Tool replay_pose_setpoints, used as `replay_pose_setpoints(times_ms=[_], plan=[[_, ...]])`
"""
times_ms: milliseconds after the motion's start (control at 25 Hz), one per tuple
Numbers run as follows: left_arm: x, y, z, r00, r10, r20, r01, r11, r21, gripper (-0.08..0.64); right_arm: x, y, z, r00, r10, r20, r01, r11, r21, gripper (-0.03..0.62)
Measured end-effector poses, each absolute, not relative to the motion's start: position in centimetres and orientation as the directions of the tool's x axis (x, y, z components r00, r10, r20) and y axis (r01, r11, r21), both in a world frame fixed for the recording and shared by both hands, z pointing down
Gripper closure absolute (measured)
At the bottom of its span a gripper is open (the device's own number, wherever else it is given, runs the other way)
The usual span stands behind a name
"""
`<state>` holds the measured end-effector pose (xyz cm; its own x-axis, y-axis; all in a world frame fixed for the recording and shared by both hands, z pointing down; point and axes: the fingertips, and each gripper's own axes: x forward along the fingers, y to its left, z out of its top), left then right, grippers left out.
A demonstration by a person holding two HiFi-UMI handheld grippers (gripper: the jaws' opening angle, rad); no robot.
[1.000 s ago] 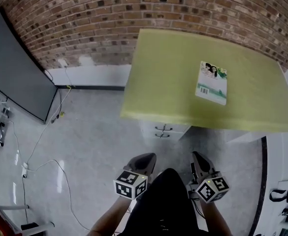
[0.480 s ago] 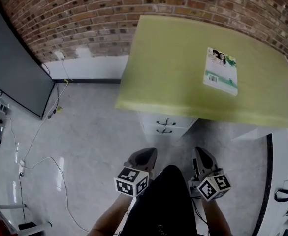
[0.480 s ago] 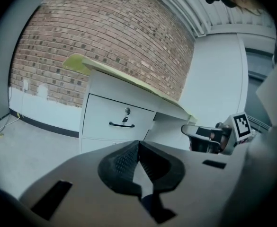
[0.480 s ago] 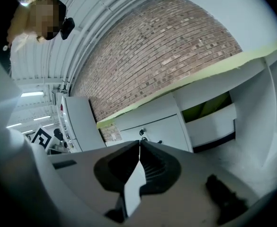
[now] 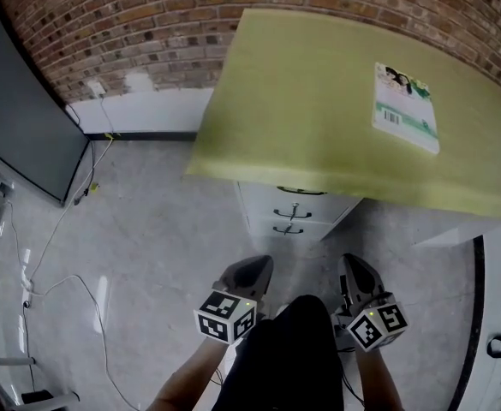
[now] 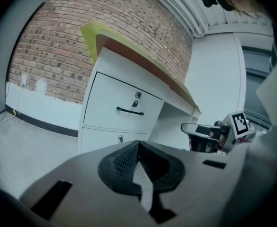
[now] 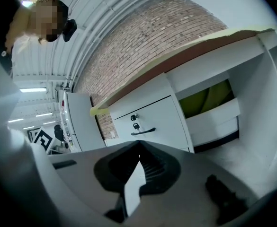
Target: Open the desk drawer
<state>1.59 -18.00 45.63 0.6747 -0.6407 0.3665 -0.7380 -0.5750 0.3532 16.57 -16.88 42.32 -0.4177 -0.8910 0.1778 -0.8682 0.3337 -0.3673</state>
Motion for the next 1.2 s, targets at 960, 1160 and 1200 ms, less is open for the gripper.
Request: replay_pose_setpoints(times_ms=[960,1160,1200], plan=[[-0.7,-18.0,60.6,0.687,-0.649,0.325,-0.723,-0.653,0.226,0.551,22.1,-15.5,56.8,-0.294,-0.945,0.145,-0.929,0.247,-0.275,0.578],[-0.9,-18.6,62.5,0.698,-0.645,0.311,-0.716,-0.641,0.277,0.551,21.6,-14.9,57.9,-0.307,-0.944,0.124,-0.926,0.266,-0.268,0.578],[-0.8,-18.7,62.8,0.701,-0.644,0.305,-0.713,-0.641,0.285,0.549,21.4,-14.8,58.3,-0.313,-0.942,0.122,-0.923,0.272,-0.272,0.578]])
